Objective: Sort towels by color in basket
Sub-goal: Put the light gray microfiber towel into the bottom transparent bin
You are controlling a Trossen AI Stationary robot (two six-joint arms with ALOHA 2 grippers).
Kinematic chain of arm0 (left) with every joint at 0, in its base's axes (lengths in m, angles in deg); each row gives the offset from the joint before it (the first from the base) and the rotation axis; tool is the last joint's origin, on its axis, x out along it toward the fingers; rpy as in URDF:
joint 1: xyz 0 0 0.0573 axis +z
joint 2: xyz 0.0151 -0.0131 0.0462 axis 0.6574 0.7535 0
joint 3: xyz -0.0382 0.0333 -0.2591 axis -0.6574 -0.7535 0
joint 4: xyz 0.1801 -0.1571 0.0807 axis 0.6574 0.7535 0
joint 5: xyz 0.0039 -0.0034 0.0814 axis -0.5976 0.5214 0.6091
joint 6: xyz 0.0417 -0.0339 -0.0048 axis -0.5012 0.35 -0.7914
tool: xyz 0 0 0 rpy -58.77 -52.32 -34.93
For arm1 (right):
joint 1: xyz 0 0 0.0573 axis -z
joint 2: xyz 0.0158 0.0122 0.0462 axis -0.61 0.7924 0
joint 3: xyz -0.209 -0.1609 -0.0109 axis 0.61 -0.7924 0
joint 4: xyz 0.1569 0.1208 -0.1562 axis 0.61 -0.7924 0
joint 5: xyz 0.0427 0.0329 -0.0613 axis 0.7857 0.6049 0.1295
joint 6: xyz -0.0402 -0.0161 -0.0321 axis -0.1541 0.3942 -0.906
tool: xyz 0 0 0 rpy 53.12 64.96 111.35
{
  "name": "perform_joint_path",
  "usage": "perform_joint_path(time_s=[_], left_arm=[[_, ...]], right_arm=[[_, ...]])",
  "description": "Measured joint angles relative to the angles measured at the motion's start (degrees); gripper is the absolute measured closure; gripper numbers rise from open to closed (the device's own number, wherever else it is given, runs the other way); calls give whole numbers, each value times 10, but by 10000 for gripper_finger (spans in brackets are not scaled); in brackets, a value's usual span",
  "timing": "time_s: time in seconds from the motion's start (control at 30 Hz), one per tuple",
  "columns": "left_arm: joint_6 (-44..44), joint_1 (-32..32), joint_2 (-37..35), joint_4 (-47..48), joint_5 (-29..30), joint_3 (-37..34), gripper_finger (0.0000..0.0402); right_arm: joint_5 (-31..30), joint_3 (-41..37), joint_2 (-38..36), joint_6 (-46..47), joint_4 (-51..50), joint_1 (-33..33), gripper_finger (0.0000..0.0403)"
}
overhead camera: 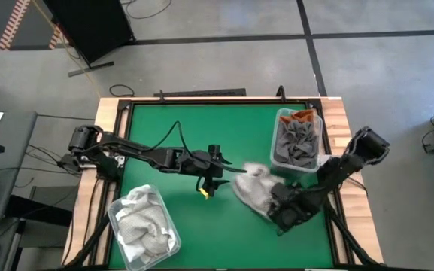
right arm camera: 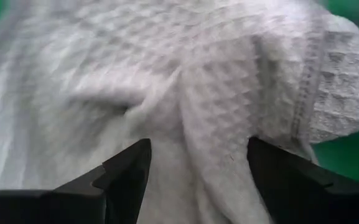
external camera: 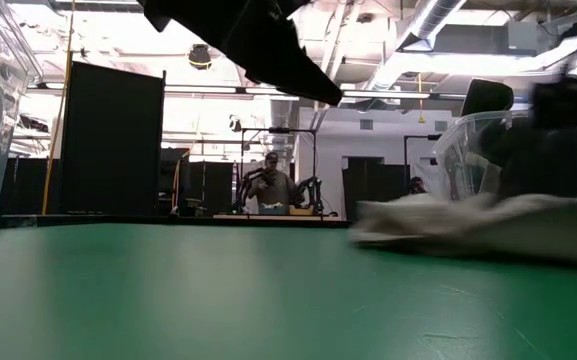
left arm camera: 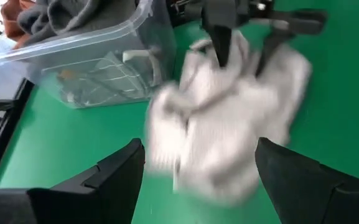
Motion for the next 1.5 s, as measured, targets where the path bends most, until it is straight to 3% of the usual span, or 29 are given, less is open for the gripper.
perform_joint_path(time_s=[0.3, 0.4, 0.67, 0.83, 0.97, 1.23, 1.37, 1.5], left_arm=[[-1, 9, 28, -10, -45, 1, 108], [2, 9, 51, 5, -58, 1, 108], [41, 23, 104, -12, -61, 1, 108], [69, 35, 136, -40, -128, 1, 108], [63, 38, 161, -57, -134, 3, 102], [25, 38, 228, 54, -146, 81, 94], [19, 38, 257, 138, -152, 135, 129], [-10, 30, 265, 181, -155, 163, 222]], right_arm=[[-23, 0, 1, -370, 416, 143, 101], [-20, 10, 0, -445, 481, 151, 101], [-18, 77, -5, -450, 354, 98, 101], [-30, 126, -4, -424, 260, 53, 101], [-57, 160, -4, -418, 213, 23, 101], [-99, 197, -5, -423, 178, -4, 101], [-102, 198, -5, -422, 178, -7, 101], [-108, 198, -5, -422, 179, -9, 101]])
